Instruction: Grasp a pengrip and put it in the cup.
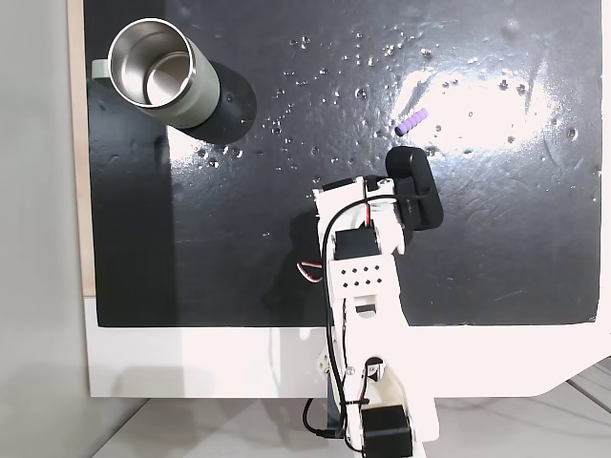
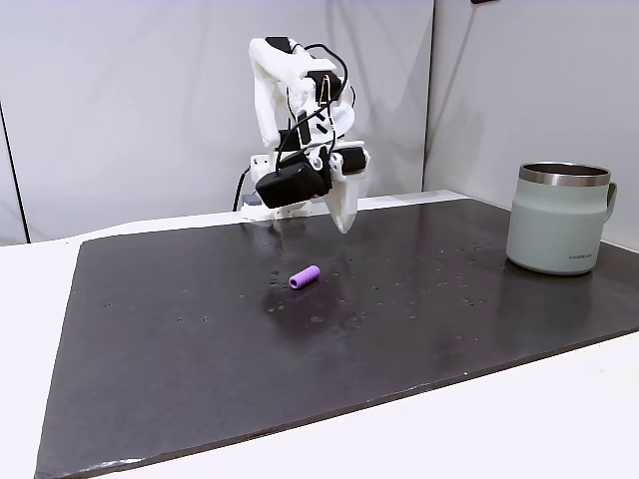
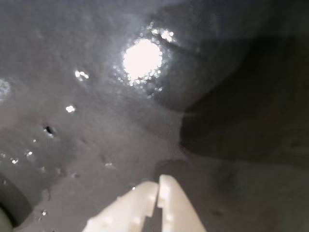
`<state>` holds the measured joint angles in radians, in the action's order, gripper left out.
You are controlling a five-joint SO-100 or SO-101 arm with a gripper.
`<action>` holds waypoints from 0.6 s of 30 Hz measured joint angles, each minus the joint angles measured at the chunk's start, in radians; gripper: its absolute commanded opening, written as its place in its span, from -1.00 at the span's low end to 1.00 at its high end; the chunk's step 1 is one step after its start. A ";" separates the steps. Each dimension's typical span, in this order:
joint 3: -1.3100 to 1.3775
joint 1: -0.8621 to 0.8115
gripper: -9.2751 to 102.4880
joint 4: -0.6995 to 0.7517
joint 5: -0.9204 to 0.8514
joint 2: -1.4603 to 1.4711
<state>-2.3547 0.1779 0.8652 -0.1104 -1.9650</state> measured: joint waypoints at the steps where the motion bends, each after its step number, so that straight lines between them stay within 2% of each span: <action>1: 0.008 -0.003 -0.83 0.006 0.000 0.011; 9: 0.066 -0.002 -0.83 0.038 -0.025 0.091; 18: 0.229 -0.089 -0.83 0.091 -0.067 0.232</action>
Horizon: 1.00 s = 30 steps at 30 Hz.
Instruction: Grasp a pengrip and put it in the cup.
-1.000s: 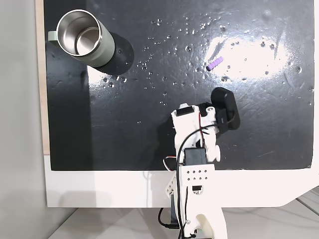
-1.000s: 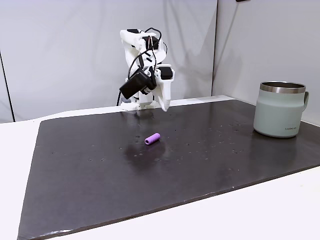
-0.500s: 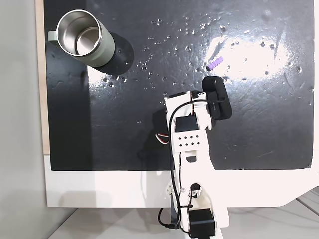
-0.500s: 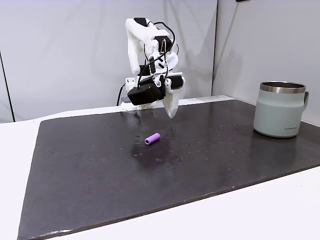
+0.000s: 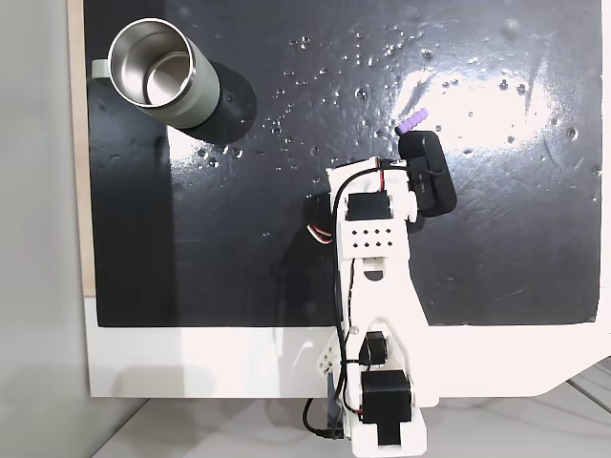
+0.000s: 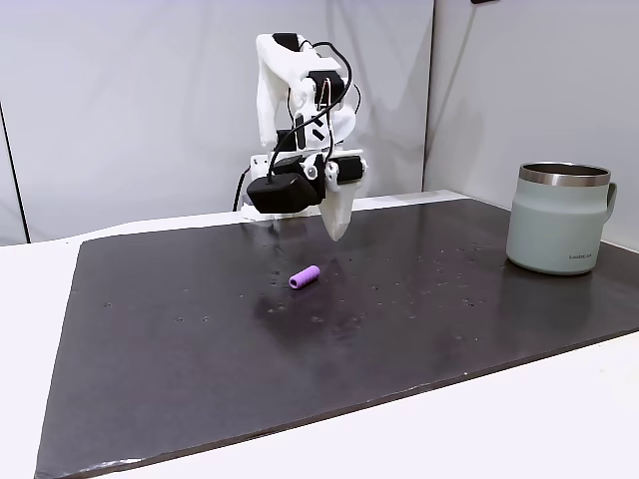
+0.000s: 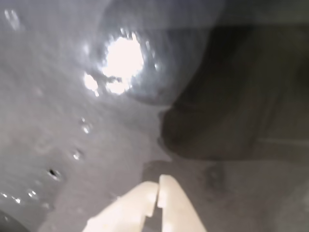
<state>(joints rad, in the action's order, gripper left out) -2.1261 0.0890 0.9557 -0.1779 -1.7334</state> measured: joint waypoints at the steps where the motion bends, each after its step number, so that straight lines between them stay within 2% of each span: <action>1: 0.020 -0.008 -0.83 0.006 -0.005 0.015; 18: 0.305 -0.101 -0.83 0.115 -0.115 0.207; 30: 0.469 -0.209 -0.83 0.179 -0.262 0.291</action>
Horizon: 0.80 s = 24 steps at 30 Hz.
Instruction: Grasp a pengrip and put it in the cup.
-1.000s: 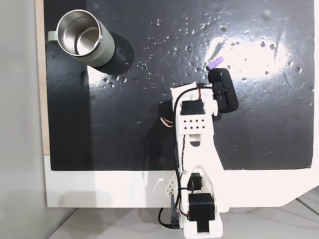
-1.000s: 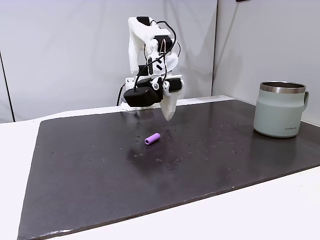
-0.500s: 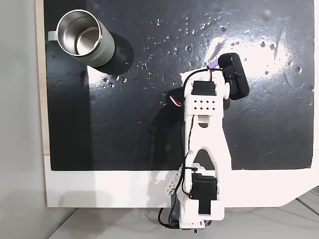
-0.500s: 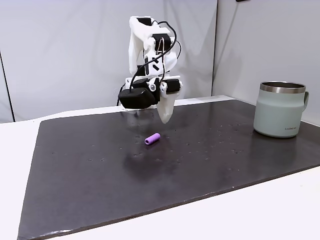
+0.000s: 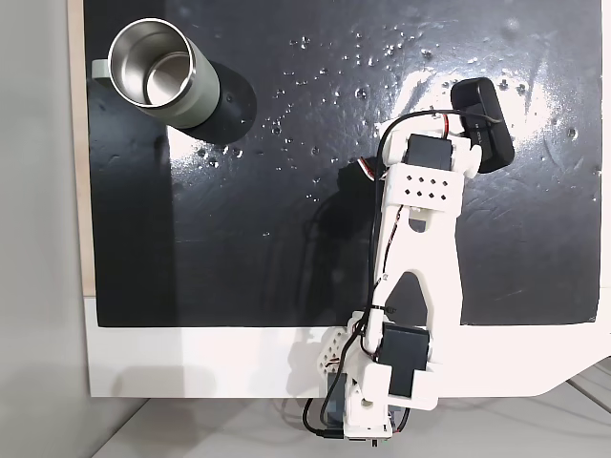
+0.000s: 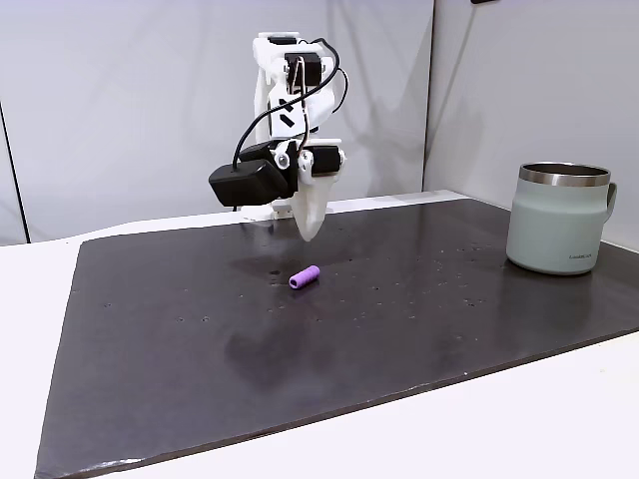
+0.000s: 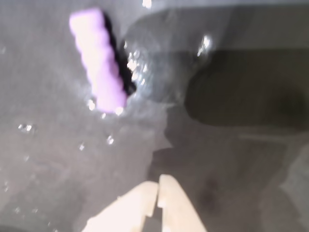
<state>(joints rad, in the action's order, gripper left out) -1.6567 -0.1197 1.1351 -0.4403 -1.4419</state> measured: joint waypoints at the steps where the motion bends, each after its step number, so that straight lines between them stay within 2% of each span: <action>1: 0.014 -0.009 -0.83 0.000 -0.012 0.017; 15: 0.193 -0.081 -0.80 0.000 -0.101 0.173; 22: 0.328 -0.106 -0.34 0.043 -0.107 0.256; 24: 0.367 -0.110 -0.27 0.061 -0.110 0.284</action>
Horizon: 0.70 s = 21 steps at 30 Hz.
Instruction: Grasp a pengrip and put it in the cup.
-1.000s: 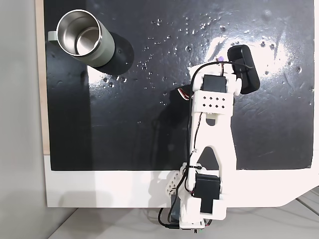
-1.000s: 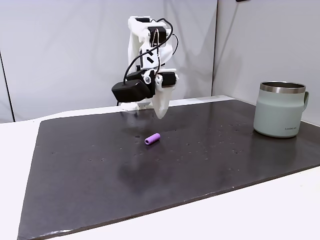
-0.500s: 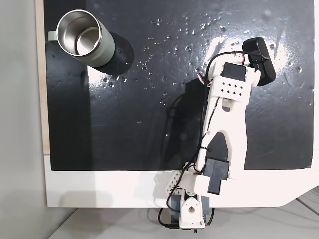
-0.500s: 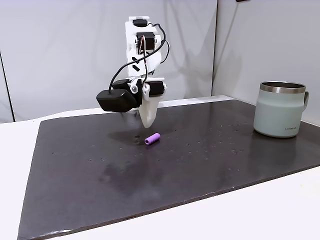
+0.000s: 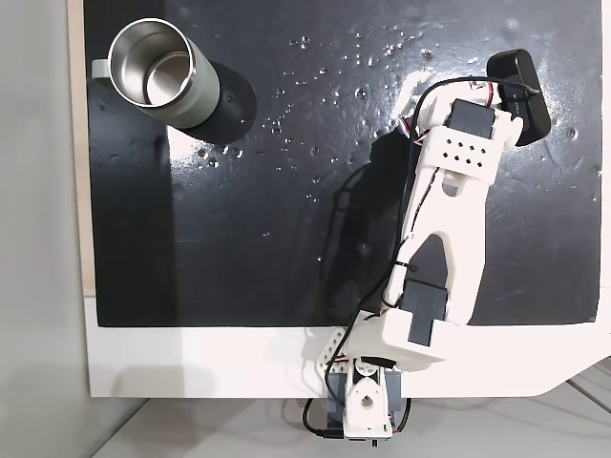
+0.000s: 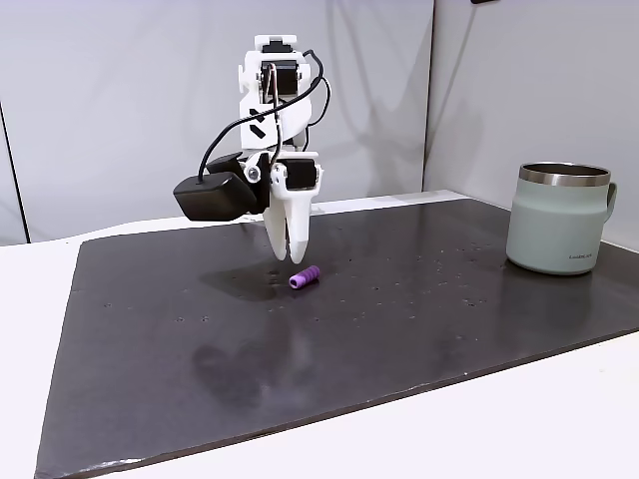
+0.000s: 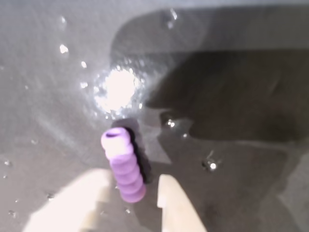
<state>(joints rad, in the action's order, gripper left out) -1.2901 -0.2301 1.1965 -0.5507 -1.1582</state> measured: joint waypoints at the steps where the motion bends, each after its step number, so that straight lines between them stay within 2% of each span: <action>1: 0.014 -0.003 -0.25 0.008 -0.002 0.012; 9: 0.066 -0.008 -0.25 0.048 -0.015 0.063; 21: 0.189 0.012 -0.52 0.138 -0.020 0.199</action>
<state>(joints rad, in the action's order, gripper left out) -1.1014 -0.2178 1.3346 -0.5706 -0.9587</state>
